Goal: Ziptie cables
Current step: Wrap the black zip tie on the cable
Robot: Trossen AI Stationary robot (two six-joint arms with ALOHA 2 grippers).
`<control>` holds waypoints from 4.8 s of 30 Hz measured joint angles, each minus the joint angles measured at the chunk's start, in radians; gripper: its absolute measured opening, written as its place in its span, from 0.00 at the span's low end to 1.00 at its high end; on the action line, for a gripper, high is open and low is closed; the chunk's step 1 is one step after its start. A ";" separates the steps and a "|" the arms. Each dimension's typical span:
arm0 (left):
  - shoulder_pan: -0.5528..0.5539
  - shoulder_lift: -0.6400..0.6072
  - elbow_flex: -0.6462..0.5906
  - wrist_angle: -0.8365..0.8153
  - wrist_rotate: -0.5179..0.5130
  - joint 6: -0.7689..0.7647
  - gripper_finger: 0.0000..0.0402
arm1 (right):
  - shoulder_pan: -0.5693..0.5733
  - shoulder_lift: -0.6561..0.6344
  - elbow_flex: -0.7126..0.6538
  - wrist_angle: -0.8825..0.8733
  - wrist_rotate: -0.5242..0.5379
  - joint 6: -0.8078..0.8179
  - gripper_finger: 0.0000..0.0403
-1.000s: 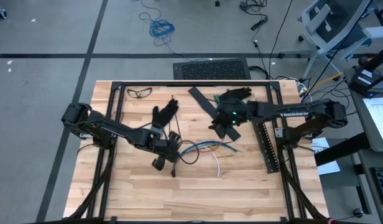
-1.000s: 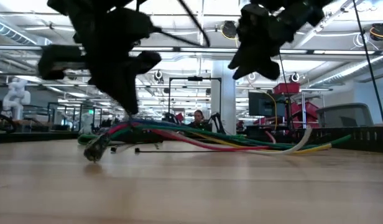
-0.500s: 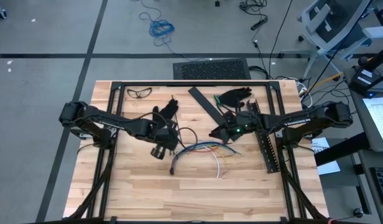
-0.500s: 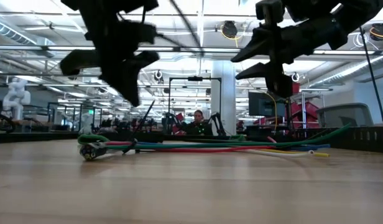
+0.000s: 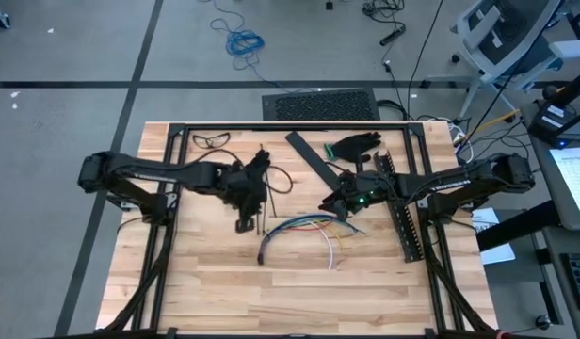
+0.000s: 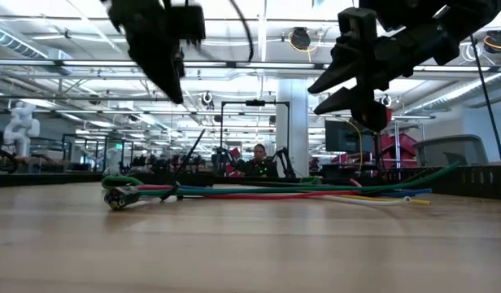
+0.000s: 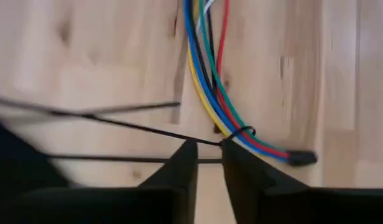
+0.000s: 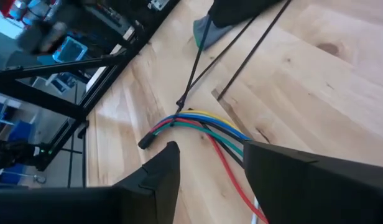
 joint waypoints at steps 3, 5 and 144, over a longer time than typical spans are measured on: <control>0.041 0.025 -0.078 0.094 0.110 -0.175 0.27 | 0.007 0.000 0.000 0.000 -0.002 -0.006 0.44; 0.050 0.033 -0.117 0.141 0.175 -0.265 0.34 | 0.018 0.000 0.000 -0.005 -0.003 -0.011 0.45; 0.009 0.112 -0.343 1.030 -0.273 -1.171 0.00 | 0.064 0.751 0.310 0.696 0.208 -0.178 0.46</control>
